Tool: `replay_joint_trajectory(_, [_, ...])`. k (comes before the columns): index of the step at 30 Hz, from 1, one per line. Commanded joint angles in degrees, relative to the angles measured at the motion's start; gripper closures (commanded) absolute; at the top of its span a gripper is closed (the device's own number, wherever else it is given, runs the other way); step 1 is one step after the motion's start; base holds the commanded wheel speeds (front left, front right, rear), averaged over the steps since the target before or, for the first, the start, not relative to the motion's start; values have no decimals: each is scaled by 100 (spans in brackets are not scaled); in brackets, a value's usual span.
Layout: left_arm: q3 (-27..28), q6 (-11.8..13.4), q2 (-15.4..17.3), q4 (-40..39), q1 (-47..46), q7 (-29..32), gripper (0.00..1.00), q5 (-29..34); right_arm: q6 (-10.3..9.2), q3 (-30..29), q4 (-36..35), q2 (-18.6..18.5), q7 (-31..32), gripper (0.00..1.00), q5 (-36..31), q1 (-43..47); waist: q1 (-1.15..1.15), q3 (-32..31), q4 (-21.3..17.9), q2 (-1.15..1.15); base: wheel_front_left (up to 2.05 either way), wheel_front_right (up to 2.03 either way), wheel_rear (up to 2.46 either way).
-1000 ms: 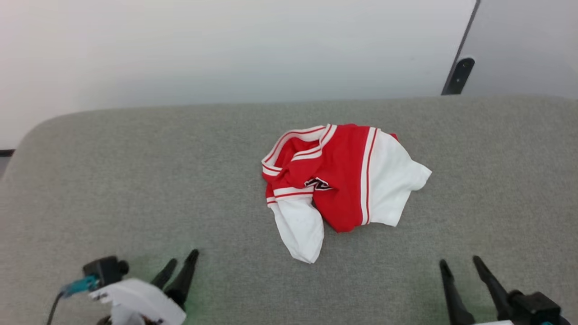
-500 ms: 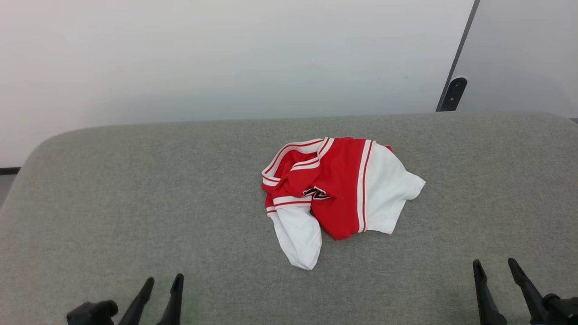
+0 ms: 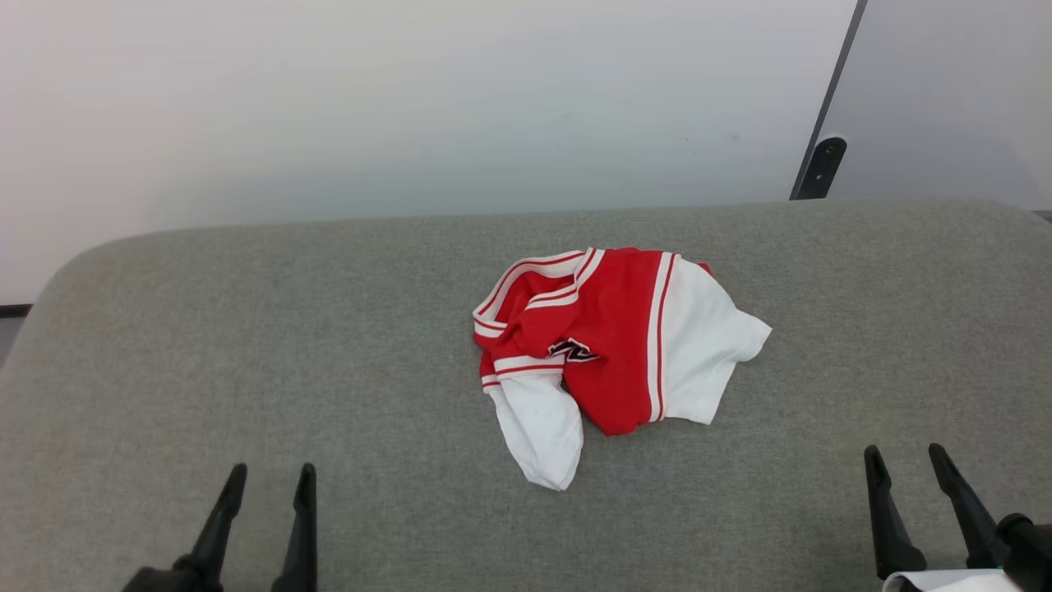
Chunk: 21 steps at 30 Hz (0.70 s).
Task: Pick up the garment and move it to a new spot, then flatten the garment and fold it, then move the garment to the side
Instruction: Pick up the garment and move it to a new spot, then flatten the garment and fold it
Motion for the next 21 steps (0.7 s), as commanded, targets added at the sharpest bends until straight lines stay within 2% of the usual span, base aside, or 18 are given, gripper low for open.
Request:
replay_joint_trajectory(1, [91, -85, -112, 7, 93, -1, 0, 96, -6, 21, 7, 20, 3, 0, 47, -28, 0, 2, 1, 0, 0, 0, 0])
replay_joint_trajectory(9, [387, -365, -497, 141, 141, -1, 0, 532, -6, 101, 151, 56, -55, 0, 63, 20, 0, -2, -14, 0, 0, 0, 0])
replay_joint_trajectory(16, [487, -480, -635, 144, 109, -1, 0, 709, -6, 133, 179, 53, -24, 0, 76, -61, 0, 13, 14, 0, 0, 0, 0])
replay_joint_trajectory(21, [485, -504, -739, 68, 17, -1, 0, 731, -6, 426, 276, -175, 432, 0, 106, -567, 0, 158, 20, 0, 0, 0, 0])
